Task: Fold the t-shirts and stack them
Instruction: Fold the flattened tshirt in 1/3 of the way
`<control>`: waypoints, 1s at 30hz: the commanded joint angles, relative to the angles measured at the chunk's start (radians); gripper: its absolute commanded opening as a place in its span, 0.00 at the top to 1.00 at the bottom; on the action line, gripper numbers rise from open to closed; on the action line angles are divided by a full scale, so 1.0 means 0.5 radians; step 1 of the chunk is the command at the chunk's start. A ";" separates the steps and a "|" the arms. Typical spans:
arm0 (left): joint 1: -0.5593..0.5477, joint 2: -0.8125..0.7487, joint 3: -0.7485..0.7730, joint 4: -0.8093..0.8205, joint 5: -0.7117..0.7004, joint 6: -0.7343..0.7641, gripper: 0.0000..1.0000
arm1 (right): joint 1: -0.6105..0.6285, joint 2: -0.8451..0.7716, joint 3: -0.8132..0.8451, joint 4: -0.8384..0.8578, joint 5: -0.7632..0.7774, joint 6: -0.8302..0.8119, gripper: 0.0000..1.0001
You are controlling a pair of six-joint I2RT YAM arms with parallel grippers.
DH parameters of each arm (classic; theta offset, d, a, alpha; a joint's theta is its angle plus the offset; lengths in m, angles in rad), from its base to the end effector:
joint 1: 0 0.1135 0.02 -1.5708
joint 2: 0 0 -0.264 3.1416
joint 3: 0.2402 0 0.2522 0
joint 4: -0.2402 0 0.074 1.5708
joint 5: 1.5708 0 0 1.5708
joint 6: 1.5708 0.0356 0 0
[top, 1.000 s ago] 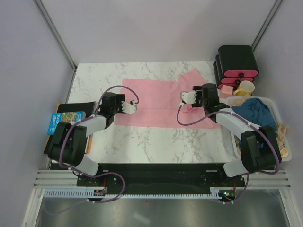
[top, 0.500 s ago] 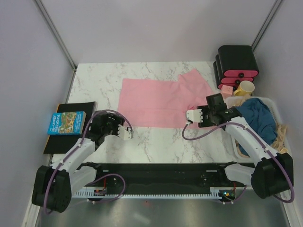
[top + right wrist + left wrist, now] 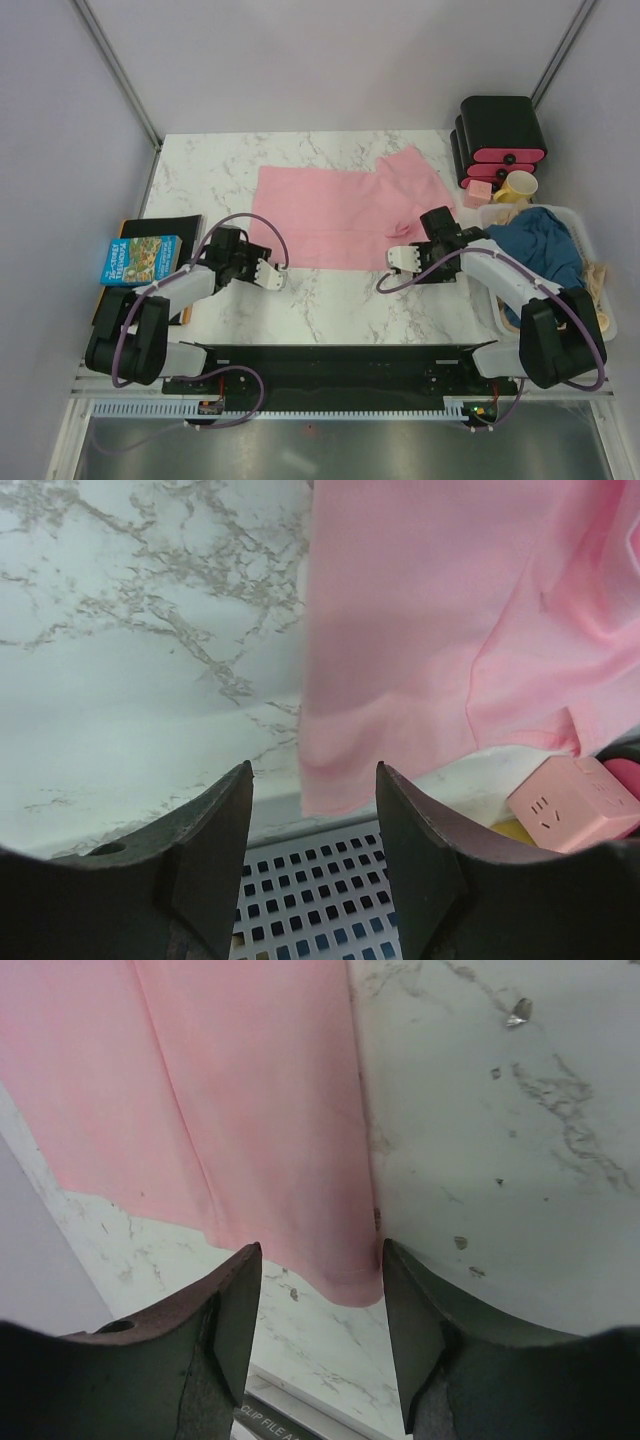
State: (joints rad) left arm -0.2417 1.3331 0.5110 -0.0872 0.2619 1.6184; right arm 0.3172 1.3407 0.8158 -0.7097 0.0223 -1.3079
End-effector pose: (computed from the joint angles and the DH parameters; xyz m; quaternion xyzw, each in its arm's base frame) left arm 0.2261 -0.0652 0.1459 0.7771 0.5266 0.1092 0.3271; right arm 0.2264 0.0735 0.1963 -0.7145 0.6793 -0.0892 0.1420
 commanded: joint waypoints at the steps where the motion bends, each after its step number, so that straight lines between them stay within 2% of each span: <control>1: 0.008 0.080 0.107 0.110 -0.021 -0.049 0.42 | 0.022 0.058 -0.033 0.036 -0.038 0.060 0.40; 9: 0.008 0.098 0.122 0.113 -0.021 -0.040 0.44 | 0.034 0.169 -0.165 0.348 0.060 0.161 0.41; 14: 0.008 0.089 0.129 0.113 -0.024 -0.043 0.49 | 0.031 0.215 -0.281 0.621 0.155 0.155 0.42; 18: 0.008 0.092 0.122 0.107 -0.036 -0.034 0.53 | 0.031 0.270 -0.312 0.717 0.173 0.134 0.43; 19: 0.008 0.092 0.119 0.107 -0.036 -0.037 0.60 | 0.031 0.282 -0.315 0.735 0.173 0.134 0.44; 21: 0.008 0.089 0.113 0.101 -0.039 -0.040 0.65 | 0.031 0.307 -0.322 0.772 0.179 0.131 0.47; 24: 0.008 0.077 0.095 0.085 -0.054 -0.031 0.81 | 0.031 0.340 -0.319 0.800 0.195 0.103 0.61; 25: 0.008 0.074 0.092 0.079 -0.060 -0.028 0.89 | 0.031 0.347 -0.315 0.797 0.198 0.100 0.70; 27: 0.008 0.058 0.079 0.070 -0.079 -0.034 0.94 | 0.031 0.362 -0.303 0.794 0.207 0.091 0.83; 28: 0.008 0.049 0.073 0.061 -0.085 -0.037 0.98 | 0.031 0.365 -0.297 0.791 0.207 0.091 0.93; 30: 0.017 0.012 0.061 0.030 -0.097 -0.043 0.98 | 0.034 0.356 -0.273 0.751 0.192 0.097 1.00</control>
State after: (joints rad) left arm -0.2417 1.3777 0.5468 -0.0582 0.2276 1.6058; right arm 0.3367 1.4872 0.6842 -0.3824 0.1543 -1.2579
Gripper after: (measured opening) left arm 0.032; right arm 0.064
